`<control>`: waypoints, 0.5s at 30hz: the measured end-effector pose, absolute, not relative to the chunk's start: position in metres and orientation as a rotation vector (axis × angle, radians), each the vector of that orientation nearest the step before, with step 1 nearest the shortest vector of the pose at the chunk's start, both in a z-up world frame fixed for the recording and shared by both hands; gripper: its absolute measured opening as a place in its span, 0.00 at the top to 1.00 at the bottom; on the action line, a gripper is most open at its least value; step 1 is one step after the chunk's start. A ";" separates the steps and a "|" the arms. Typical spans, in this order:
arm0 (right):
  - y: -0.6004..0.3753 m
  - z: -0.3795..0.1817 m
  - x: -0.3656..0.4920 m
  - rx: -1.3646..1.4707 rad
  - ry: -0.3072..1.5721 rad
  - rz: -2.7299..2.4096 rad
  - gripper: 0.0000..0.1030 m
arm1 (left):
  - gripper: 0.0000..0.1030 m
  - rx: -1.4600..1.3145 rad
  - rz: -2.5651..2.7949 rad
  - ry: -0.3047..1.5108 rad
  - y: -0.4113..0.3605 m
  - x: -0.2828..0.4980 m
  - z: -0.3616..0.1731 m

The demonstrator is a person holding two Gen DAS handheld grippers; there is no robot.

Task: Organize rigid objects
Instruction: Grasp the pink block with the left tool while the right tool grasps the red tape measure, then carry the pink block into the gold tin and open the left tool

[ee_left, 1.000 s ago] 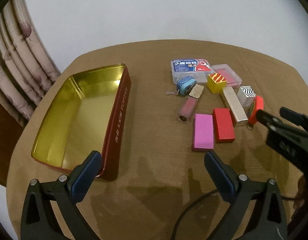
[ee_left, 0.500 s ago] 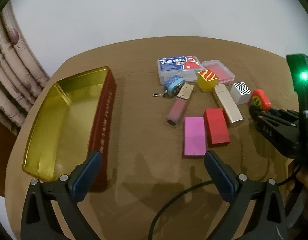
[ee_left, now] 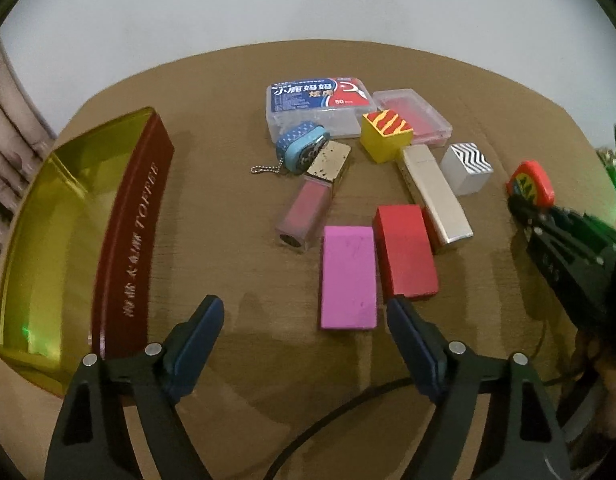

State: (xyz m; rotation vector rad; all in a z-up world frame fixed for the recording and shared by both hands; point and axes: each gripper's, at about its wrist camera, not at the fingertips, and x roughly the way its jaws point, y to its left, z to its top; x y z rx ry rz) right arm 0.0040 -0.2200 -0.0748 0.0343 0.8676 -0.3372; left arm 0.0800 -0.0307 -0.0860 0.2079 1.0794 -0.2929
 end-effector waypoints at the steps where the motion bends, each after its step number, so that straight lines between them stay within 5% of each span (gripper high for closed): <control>1: -0.221 -0.075 0.004 0.037 0.867 -0.336 0.83 | 0.23 0.203 -0.300 1.087 -0.032 0.083 -0.088; 4: -0.235 -0.078 0.001 0.043 0.865 -0.333 0.83 | 0.24 0.203 -0.307 1.100 -0.037 0.092 -0.094; 9: -0.235 -0.078 0.002 0.044 0.865 -0.332 0.83 | 0.45 0.178 -0.302 1.116 -0.039 0.101 -0.102; 12: -0.237 -0.076 -0.001 0.043 0.867 -0.333 0.83 | 0.71 0.183 -0.319 1.108 -0.039 0.099 -0.099; 15: -0.234 -0.077 0.002 0.041 0.867 -0.334 0.83 | 0.74 0.188 -0.333 1.113 -0.038 0.098 -0.096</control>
